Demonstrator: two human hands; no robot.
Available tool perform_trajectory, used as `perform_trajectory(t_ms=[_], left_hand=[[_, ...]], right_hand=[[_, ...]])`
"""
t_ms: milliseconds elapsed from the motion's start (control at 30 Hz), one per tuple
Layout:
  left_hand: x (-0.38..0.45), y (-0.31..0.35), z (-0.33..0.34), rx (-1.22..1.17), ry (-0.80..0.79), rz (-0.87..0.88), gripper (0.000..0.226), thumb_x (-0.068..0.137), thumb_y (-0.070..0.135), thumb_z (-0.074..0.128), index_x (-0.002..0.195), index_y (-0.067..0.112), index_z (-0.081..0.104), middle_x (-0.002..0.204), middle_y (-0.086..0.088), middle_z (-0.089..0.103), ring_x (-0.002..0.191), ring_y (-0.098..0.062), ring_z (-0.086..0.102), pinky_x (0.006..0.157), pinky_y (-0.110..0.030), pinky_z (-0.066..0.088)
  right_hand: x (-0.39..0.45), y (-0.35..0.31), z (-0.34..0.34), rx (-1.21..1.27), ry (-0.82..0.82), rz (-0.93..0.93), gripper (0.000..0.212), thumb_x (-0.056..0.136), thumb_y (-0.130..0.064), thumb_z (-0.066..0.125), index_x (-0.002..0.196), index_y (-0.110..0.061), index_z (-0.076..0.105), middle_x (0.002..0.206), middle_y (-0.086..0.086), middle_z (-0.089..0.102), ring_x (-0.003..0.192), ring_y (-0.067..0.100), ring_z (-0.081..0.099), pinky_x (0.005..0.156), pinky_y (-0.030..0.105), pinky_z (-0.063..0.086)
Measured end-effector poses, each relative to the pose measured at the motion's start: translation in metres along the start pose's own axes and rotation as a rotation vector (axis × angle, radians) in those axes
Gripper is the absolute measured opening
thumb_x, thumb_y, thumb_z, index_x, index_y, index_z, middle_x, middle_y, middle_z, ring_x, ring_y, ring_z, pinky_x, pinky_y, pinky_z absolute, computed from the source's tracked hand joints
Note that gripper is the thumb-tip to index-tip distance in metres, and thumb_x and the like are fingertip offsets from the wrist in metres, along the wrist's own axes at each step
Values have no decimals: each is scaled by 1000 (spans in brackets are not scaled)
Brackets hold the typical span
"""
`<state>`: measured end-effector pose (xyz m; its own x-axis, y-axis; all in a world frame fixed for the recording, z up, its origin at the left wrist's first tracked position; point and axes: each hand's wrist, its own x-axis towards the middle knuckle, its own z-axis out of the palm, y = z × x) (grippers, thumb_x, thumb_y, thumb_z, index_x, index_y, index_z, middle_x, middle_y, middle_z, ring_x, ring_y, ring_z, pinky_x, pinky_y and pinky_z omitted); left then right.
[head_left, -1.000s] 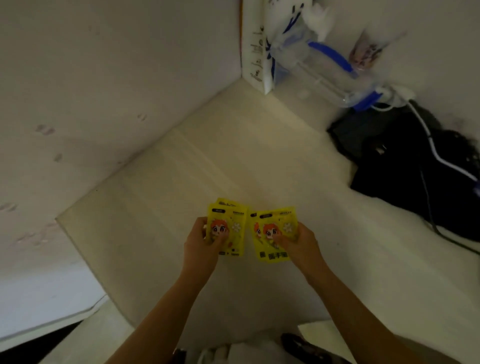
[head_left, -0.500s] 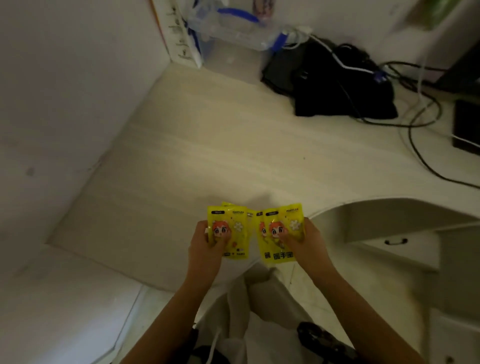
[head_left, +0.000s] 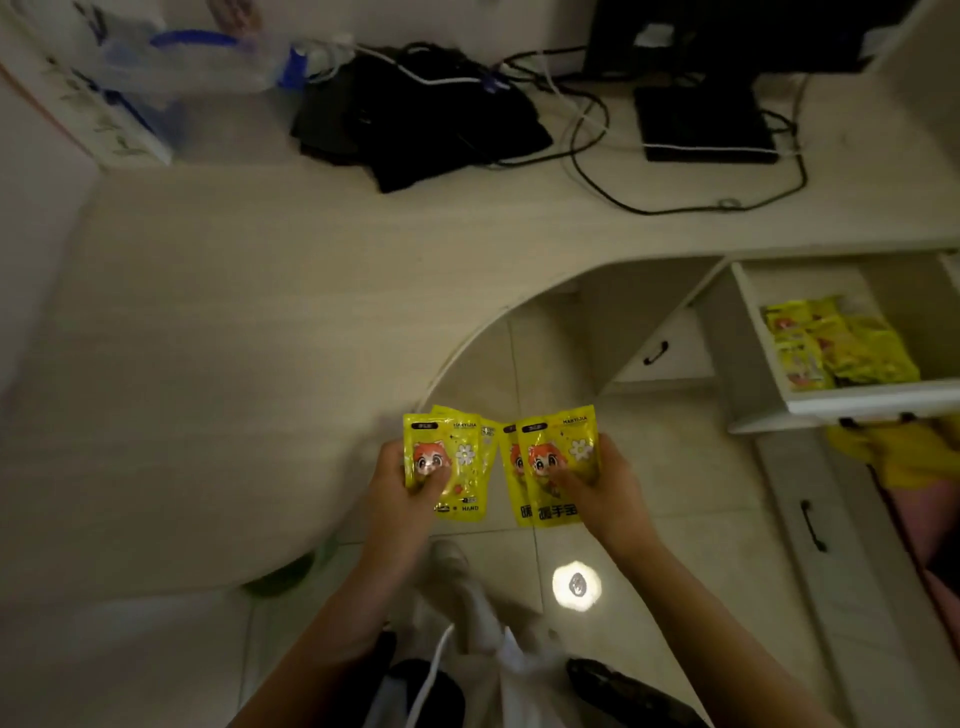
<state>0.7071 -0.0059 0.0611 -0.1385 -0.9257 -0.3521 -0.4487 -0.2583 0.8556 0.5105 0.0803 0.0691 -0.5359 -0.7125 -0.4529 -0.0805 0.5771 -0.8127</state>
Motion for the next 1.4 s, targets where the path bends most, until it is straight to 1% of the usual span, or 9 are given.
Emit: perform_trajectory(t_ms=[100,233,300,600,867,1000,1167,1300,1400], left_hand=[[-33,4,38,9,-79,29,27,81,16,73,100,21,55,97,0,67,87,-15,65,64,-20,45],[-78,6,89,79,-206,62,28,80,18,73,101,17,54,95,-1,68,86,-18,65,65,-21,44],[-94,9,118,94,-263,68,29,79,16,74,99,20,53,95,-3,69,87,-21,66,69,-26,47],[-127,31,229,187,-473,138,28,78,23,74,93,28,51,93,2,70,86,-19,68,80,-48,55],[-93,85,327,192,-520,183,31,77,22,76,87,33,50,92,0,70,84,-21,68,78,-46,55],[-61,121,375,196,-533,188,31,78,17,75,86,32,49,92,2,68,87,-23,67,79,-45,55],[-26,158,430,190,-549,175,37,78,15,75,94,33,47,95,-1,67,87,-24,67,76,-39,54],[-17,175,466,188,-552,149,36,79,17,74,102,26,48,98,-3,68,86,-20,67,70,-31,51],[-12,182,493,206,-550,124,32,80,18,74,99,27,50,100,-4,68,89,-21,66,73,-33,53]], right_hand=[[-31,30,-40,74,58,44,28,83,-14,70,106,-19,56,93,-7,67,80,5,64,57,15,49],[-75,79,-90,155,180,151,27,83,-15,70,106,-15,56,98,3,70,86,21,69,75,42,59],[-93,101,-114,187,227,193,27,83,-17,70,107,-17,56,100,3,70,88,21,70,79,47,58],[-119,163,-194,303,438,325,32,83,-19,71,110,-18,54,105,2,68,91,19,67,81,38,56],[-67,175,-274,352,517,371,31,81,-21,71,108,-21,57,102,2,70,91,21,68,84,47,56],[-25,165,-325,349,561,363,29,81,-18,72,105,-25,56,101,0,69,88,17,67,80,38,56],[21,153,-380,388,569,316,26,84,-8,67,105,-18,55,86,-10,65,72,0,63,53,9,47],[50,156,-415,374,554,301,25,84,-7,68,104,-17,55,82,-13,63,67,-3,60,48,5,45],[71,159,-444,336,520,313,25,82,-10,71,103,-15,58,85,-7,67,70,1,64,54,12,51]])
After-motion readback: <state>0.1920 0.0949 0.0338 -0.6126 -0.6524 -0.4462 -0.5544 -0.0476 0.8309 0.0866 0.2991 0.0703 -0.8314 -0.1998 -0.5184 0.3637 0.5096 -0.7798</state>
